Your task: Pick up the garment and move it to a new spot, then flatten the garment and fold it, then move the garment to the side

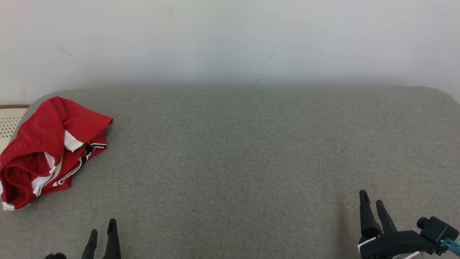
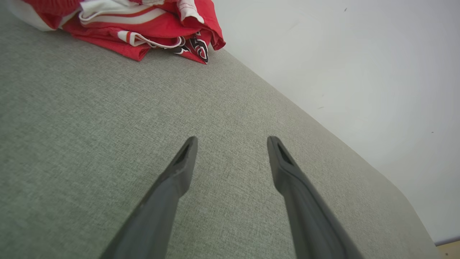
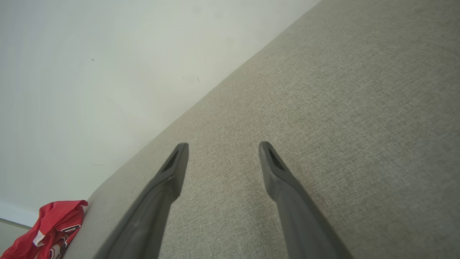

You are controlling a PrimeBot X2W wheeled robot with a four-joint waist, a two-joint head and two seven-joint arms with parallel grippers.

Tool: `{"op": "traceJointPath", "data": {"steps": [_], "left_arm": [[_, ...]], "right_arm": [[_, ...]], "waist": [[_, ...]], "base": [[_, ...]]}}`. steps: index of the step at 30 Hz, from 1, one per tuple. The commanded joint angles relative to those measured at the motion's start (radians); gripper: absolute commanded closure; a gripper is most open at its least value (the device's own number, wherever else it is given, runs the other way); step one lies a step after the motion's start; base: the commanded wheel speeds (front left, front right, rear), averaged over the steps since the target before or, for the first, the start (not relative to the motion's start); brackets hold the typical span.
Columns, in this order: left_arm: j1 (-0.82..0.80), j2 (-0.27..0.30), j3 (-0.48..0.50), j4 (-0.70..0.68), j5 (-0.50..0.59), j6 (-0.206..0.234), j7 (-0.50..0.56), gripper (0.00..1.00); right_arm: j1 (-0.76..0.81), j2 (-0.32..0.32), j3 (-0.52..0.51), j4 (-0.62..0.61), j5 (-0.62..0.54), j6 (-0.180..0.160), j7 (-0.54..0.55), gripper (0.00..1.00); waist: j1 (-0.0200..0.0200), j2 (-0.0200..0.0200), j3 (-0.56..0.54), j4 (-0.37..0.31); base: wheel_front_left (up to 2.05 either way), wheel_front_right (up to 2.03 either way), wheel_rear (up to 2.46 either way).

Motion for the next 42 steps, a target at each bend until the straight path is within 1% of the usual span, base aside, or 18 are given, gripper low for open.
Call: {"op": "traceJointPath", "data": {"steps": [1,6,9,11,13,17,26,42], "left_arm": [[-0.017,0.007,0.004,-0.002,0.034,0.005,-0.014,0.0],[-0.02,0.006,0.008,0.003,0.078,0.006,-0.025,0.0],[-0.022,0.005,0.009,0.002,0.125,0.013,-0.036,0.0],[-0.022,0.004,0.011,0.001,0.139,0.005,-0.04,0.0],[-0.023,0.003,0.011,0.003,0.162,0.003,-0.047,0.0],[-0.024,0.002,0.007,0.012,0.211,0.01,-0.056,0.0],[-0.024,0.0,0.006,0.02,0.302,0.018,-0.076,0.0],[-0.022,-0.001,0.006,0.018,0.443,0.031,-0.11,0.0]], "right_arm": [[-0.02,-0.012,0.009,-0.007,-0.035,0.0,-0.013,0.0],[-0.023,-0.015,0.018,-0.008,-0.078,0.0,-0.023,0.0],[-0.026,-0.018,0.02,-0.004,-0.124,0.0,-0.034,0.0],[-0.026,-0.01,0.015,-0.01,-0.135,0.0,-0.039,0.0],[-0.025,-0.016,0.027,-0.005,-0.155,0.0,-0.045,0.0],[-0.03,-0.026,0.037,0.004,-0.211,0.0,-0.055,0.0],[-0.024,-0.02,0.03,0.006,-0.321,0.001,-0.075,0.0],[-0.024,-0.019,0.036,0.027,-0.483,0.001,-0.11,0.0]], "waist": [[0.0,0.0,0.0,-0.001],[0.0,0.0,0.0,-0.003],[0.0,0.0,0.0,-0.004],[0.0,0.0,0.001,-0.005],[0.0,0.0,0.001,-0.006],[0.0,0.0,0.002,-0.008],[0.0,0.0,0.001,-0.012],[0.0,0.0,0.003,-0.021]], "base": [[0.0,0.0,0.0],[0.0,0.0,0.0],[0.0,0.0,0.0],[0.0,0.0,0.0],[0.0,0.0,0.0],[0.0,0.0,0.0],[0.0,0.0,0.0],[0.0,0.0,0.0]]}}
